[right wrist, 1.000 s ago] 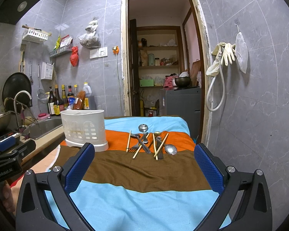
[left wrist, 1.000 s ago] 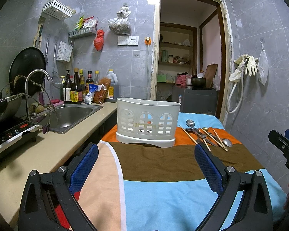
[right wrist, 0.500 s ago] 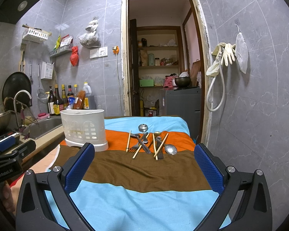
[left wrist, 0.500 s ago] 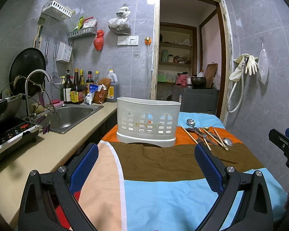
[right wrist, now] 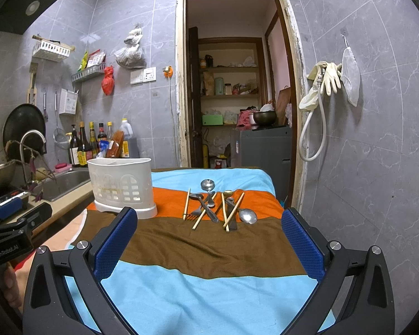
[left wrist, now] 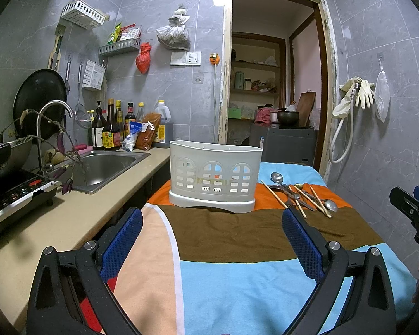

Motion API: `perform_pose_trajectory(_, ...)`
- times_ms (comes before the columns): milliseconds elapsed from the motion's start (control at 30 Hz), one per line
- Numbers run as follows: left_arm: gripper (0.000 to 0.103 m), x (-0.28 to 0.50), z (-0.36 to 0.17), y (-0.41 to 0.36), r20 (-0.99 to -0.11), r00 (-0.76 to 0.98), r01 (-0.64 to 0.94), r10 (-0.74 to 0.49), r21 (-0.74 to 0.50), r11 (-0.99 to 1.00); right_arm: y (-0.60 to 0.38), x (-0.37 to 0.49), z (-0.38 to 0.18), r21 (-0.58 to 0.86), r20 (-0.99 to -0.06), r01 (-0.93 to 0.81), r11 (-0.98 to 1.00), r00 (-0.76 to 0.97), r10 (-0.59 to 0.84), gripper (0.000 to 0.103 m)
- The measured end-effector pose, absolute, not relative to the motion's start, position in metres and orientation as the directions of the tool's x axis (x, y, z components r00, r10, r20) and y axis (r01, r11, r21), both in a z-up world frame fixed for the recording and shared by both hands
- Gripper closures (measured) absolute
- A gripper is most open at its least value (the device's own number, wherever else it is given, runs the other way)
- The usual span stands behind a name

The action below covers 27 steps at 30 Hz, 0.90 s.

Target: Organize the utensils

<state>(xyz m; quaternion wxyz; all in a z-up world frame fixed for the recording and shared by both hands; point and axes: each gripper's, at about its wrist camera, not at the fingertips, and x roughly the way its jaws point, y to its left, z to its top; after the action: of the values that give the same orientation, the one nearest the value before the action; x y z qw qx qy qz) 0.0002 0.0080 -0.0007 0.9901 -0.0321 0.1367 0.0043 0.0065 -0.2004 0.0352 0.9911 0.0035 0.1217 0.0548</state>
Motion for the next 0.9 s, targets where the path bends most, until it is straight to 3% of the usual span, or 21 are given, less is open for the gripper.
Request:
perform_pose_trajectory(667,0.005,0.0,0.002,0.01,-0.274,0.962,-0.021,0.007,-0.05,0.999,-0.2,0.008,0.036,0.019,-0.246,-0.121,0.992,0.962,0.122,0.0)
perform_pose_trajectory(900,0.005,0.017,0.022,0.011,-0.296,0.955,0.008,-0.016,-0.03,1.0,-0.197,0.023,0.049,-0.063,-0.227,-0.154,0.986,0.964,0.136,0.0)
